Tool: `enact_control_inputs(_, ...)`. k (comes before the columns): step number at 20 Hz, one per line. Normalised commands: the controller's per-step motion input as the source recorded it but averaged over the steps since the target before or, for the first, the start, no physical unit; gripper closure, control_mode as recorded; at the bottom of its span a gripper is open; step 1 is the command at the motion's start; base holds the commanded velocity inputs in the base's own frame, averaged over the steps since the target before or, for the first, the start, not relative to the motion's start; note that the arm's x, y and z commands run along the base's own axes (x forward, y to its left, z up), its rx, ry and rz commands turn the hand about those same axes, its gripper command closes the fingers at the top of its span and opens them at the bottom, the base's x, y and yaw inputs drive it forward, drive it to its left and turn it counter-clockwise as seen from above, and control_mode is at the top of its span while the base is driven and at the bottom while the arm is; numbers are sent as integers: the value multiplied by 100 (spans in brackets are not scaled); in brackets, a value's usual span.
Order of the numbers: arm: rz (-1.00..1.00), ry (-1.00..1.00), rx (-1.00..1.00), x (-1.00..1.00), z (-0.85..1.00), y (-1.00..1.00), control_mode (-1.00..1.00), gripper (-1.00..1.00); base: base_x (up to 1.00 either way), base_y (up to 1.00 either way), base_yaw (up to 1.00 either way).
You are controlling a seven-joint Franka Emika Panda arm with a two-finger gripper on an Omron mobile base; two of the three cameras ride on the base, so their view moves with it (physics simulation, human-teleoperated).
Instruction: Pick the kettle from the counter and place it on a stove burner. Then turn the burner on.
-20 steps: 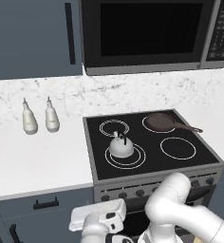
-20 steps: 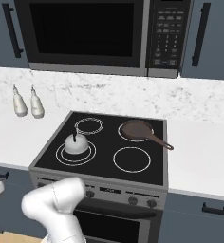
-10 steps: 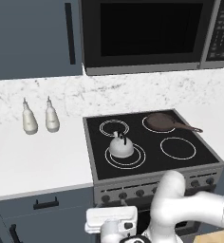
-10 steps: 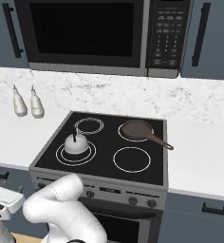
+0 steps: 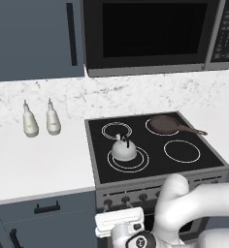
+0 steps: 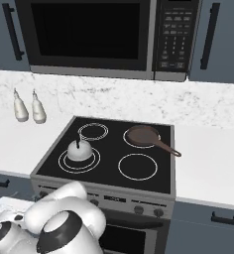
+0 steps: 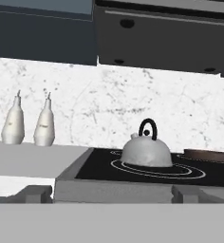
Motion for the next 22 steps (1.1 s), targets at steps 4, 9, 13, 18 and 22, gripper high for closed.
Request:
enact_control_inputs(4,0,-6,8,1,-63,0,-100,-100,0,0,0)
enact_control_inputs(9,0,-2,5,31,-24,13,-100,-100,0,0,0)
enact_control_inputs(13,0,0,1,32,-45,0,-100,-100,0,0,0)
enact_control_inputs(18,0,0,12,23,-41,-7,-100,-100,0,0,0)
enact_control_inputs(22,0,0,16,39,-5,0,-100,-100,0,0,0)
